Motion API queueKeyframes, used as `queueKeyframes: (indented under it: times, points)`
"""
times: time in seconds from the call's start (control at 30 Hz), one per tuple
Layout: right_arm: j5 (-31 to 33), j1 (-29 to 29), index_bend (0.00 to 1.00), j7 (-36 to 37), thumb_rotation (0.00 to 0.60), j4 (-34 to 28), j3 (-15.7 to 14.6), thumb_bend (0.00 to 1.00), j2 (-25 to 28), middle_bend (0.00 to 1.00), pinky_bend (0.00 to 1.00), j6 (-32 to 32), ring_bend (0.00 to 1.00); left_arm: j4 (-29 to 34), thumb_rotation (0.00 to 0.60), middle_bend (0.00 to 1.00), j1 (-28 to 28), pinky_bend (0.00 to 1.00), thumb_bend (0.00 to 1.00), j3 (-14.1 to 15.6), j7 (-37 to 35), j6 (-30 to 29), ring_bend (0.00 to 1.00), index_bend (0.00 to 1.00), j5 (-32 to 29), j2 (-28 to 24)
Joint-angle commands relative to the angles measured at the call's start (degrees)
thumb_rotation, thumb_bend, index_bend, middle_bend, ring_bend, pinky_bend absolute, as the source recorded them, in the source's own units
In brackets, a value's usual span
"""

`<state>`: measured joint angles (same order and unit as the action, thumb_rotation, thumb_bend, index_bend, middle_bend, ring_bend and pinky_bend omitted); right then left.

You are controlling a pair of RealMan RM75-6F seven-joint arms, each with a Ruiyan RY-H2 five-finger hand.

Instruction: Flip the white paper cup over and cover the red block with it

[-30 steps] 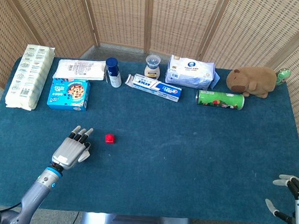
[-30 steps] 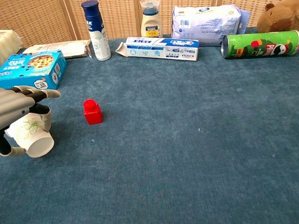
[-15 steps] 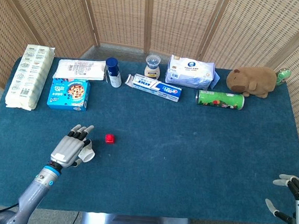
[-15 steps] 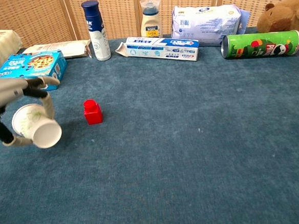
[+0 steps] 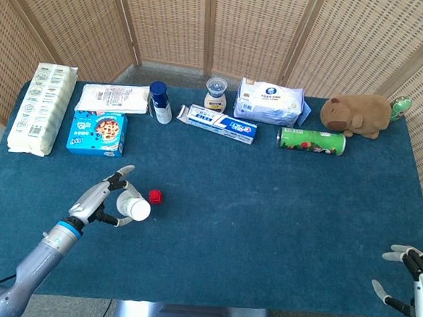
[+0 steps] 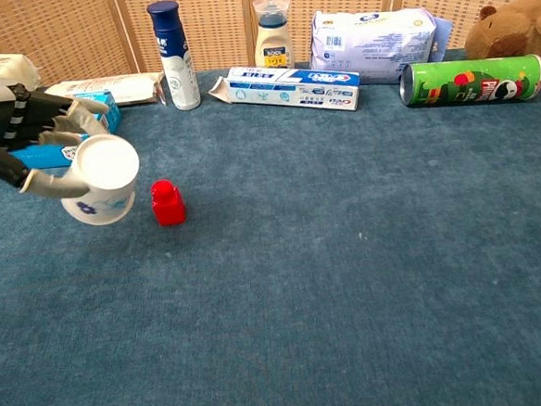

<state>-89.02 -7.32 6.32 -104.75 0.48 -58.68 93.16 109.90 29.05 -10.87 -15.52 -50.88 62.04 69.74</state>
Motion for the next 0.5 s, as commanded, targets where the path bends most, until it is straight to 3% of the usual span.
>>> queueKeyframes:
  times: [0.03,0.2,0.5]
  points:
    - [0.1,0.0,0.38,0.0,0.600,0.0,-0.1,0.26,-0.1,0.30,0.29,-0.2,0.23,-2.2,0.564,0.04,0.7,0.05,0.24,-4.9,-15.4,9.4,0.00,0.60,-2.7,-1.2]
    - [0.3,0.0,0.38,-0.3,0.600,0.0,-0.1,0.26,-0.1,0.30,0.29,-0.1,0.23,-7.2,0.562,0.04,1.5,0.05,0.24,-7.1,-24.6,15.0,0.00,0.60,-2.4,0.6]
    - [0.7,-0.5,0.38,-0.5,0.600,-0.1,-0.3,0.26,-0.2,0.30,0.29,0.1,0.23,-12.8,0.563,0.03,3.3,0.05,0.23,-8.6,-29.1,18.7,0.00,0.60,-4.3,4.0]
